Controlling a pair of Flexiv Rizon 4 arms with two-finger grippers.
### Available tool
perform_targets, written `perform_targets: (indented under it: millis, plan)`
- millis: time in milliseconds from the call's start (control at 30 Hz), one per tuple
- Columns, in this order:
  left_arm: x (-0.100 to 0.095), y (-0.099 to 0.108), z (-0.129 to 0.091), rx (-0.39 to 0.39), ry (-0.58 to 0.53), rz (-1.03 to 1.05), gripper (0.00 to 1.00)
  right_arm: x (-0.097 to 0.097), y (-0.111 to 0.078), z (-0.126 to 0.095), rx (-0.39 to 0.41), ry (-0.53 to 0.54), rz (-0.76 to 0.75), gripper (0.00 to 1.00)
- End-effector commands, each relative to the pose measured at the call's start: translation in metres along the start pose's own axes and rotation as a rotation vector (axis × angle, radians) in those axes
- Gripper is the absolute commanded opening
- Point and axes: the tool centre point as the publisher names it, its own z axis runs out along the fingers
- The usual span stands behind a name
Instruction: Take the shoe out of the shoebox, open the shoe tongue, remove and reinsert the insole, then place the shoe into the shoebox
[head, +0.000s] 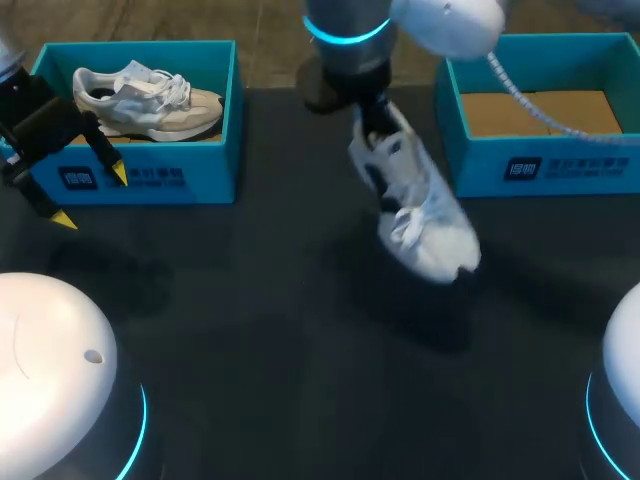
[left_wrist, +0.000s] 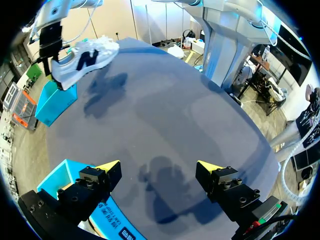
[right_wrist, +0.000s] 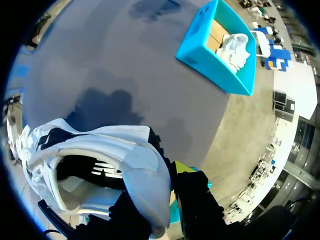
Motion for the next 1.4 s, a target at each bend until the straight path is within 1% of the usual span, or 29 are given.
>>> perform_targets:
  millis: [33, 600, 667, 700, 733, 767, 800, 833, 867, 900, 933, 967, 1000, 1033, 1100, 1133, 1267, 1333, 1400]
  plan:
    - [0.001, 0.000, 0.000, -0.003, 0.000, 0.000, 1.00, -0.007, -0.028, 0.000, -0.043, 0.011, -0.033, 0.00]
    - [0.001, 0.000, 0.000, -0.003, 0.000, 0.000, 1.00, -0.007, -0.028, 0.000, -0.043, 0.011, -0.033, 0.00]
    - [0.001, 0.000, 0.000, -0.003, 0.000, 0.000, 1.00, -0.019, -0.044, 0.006, -0.017, -0.011, -0.048, 0.00]
    - [0.001, 0.000, 0.000, -0.003, 0.000, 0.000, 1.00, -0.025, -0.054, 0.013, -0.029, -0.022, -0.046, 0.00]
    - [0.001, 0.000, 0.000, -0.003, 0.000, 0.000, 1.00, -0.033, -0.064, 0.020, -0.015, 0.017, -0.093, 0.00]
    - [0.001, 0.000, 0.000, -0.003, 0.000, 0.000, 1.00, -0.041, -0.074, 0.025, 0.013, 0.002, -0.108, 0.00]
    - [0.001, 0.000, 0.000, -0.003, 0.000, 0.000, 1.00, -0.048, -0.085, 0.027, -0.003, -0.039, -0.088, 0.00]
    - [0.001, 0.000, 0.000, -0.003, 0.000, 0.000, 1.00, -0.055, -0.095, 0.030, 0.033, -0.008, -0.127, 0.00]
    - [0.001, 0.000, 0.000, -0.003, 0.000, 0.000, 1.00, -0.061, -0.103, 0.033, 0.054, -0.011, -0.122, 0.00]
    - [0.001, 0.000, 0.000, -0.003, 0.000, 0.000, 1.00, -0.066, -0.113, 0.036, 0.032, -0.032, -0.105, 0.00]
    - [0.001, 0.000, 0.000, -0.003, 0.000, 0.000, 1.00, -0.071, -0.120, 0.040, 0.062, -0.001, -0.126, 0.00]
    - [0.001, 0.000, 0.000, -0.003, 0.000, 0.000, 1.00, -0.075, -0.127, 0.043, 0.060, -0.003, -0.122, 0.00]
    - [0.001, 0.000, 0.000, -0.003, 0.000, 0.000, 1.00, -0.080, -0.134, 0.047, 0.038, -0.021, -0.110, 0.00]
    - [0.001, 0.000, 0.000, -0.003, 0.000, 0.000, 1.00, -0.083, -0.140, 0.053, 0.056, 0.020, -0.112, 0.00]
    - [0.001, 0.000, 0.000, -0.003, 0.000, 0.000, 1.00, -0.089, -0.151, 0.060, 0.030, 0.005, -0.101, 0.00]
    - [0.001, 0.000, 0.000, -0.003, 0.000, 0.000, 1.00, -0.092, -0.158, 0.062, 0.040, 0.029, -0.094, 0.00]
    - [0.001, 0.000, 0.000, -0.003, 0.000, 0.000, 1.00, -0.105, -0.182, 0.067, 0.031, 0.047, -0.082, 0.00]
    - [0.001, 0.000, 0.000, -0.003, 0.000, 0.000, 1.00, -0.110, -0.194, 0.069, 0.046, 0.071, -0.077, 0.00]
    - [0.001, 0.000, 0.000, -0.003, 0.000, 0.000, 1.00, -0.114, -0.205, 0.069, 0.050, 0.072, -0.073, 0.00]
